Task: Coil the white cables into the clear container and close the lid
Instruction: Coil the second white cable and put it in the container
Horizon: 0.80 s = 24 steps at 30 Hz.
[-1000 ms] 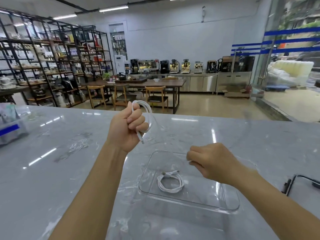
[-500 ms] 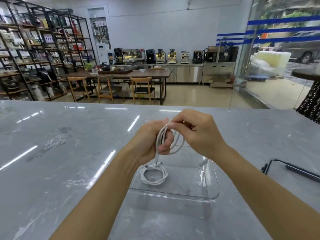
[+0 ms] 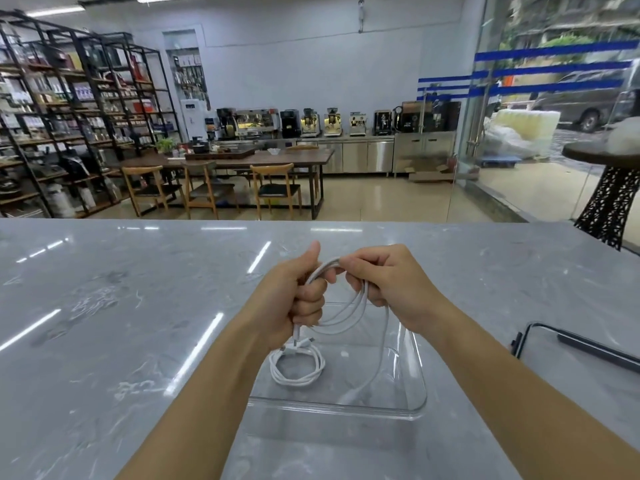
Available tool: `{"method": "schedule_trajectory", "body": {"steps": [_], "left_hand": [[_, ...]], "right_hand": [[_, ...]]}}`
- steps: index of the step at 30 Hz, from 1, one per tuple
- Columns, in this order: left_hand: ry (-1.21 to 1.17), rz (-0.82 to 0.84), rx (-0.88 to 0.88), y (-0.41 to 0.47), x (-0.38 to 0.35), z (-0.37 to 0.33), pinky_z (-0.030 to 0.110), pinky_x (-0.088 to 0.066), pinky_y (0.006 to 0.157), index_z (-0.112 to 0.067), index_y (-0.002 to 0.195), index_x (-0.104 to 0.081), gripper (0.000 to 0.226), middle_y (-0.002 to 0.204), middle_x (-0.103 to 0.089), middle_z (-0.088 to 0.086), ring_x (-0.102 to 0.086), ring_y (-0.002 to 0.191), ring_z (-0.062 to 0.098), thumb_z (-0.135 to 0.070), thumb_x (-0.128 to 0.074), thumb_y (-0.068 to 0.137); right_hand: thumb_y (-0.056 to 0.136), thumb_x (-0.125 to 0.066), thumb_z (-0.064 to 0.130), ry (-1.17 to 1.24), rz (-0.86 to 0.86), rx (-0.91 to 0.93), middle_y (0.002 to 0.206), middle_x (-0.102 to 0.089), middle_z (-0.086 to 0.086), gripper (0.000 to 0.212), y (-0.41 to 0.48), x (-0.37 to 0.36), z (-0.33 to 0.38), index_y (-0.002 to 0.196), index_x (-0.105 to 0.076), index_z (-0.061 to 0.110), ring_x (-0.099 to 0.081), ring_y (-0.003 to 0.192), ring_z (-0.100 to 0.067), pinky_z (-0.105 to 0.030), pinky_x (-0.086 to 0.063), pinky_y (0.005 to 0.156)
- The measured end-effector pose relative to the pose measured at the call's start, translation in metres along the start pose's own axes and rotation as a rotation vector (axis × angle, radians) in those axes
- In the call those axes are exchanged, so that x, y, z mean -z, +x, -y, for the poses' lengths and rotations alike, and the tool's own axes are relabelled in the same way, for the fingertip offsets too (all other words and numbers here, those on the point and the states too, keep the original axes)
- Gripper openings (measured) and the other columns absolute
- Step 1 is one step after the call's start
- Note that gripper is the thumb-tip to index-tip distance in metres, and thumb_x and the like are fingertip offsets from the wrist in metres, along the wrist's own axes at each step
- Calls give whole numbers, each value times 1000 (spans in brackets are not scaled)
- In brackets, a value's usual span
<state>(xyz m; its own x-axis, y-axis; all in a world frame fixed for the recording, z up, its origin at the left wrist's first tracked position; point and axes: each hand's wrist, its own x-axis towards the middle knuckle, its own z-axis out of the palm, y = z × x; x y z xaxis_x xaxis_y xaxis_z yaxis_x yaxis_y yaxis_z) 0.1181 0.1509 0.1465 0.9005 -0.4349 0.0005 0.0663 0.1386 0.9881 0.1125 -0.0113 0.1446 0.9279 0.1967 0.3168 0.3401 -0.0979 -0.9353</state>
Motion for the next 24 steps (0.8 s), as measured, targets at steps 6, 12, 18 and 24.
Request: {"method": "schedule_trajectory", "body": {"steps": [6, 12, 18, 24], "left_hand": [[169, -248, -233, 1, 0, 2, 16, -21, 33, -6, 71, -60, 33, 39, -30, -9, -21, 32, 6, -28, -49, 93], [-53, -373, -234, 5, 26, -4, 13, -19, 30, -4, 70, -57, 32, 37, -30, -9, -21, 28, 3, -24, -51, 93], [-80, -420, -184, 10, 25, 12, 15, -19, 31, -4, 73, -56, 30, 36, -31, -9, -22, 28, 4, -25, -51, 93], [-68, -402, -142, 13, 5, 26, 16, -19, 32, -4, 71, -56, 30, 36, -31, -8, -22, 29, 5, -25, -52, 93]], "right_hand": [[88, -58, 15, -7, -30, -54, 42, -49, 6, 21, -2, -3, -5, 71, -66, 7, -35, 35, -6, -16, -30, 39], [87, -61, 20, -355, 266, -181, 65, -60, 4, 19, -9, 27, -1, 72, -69, 12, -56, 66, -7, -17, -41, 69], [87, -56, 11, 25, 215, -148, 48, -52, 2, 15, -10, 27, 9, 74, -60, 5, -39, 36, -9, -16, -30, 38], [84, -58, 0, 217, 10, 48, 51, -63, -3, 17, -3, 14, 15, 68, -59, 5, -53, 37, -12, -16, -36, 33]]}}
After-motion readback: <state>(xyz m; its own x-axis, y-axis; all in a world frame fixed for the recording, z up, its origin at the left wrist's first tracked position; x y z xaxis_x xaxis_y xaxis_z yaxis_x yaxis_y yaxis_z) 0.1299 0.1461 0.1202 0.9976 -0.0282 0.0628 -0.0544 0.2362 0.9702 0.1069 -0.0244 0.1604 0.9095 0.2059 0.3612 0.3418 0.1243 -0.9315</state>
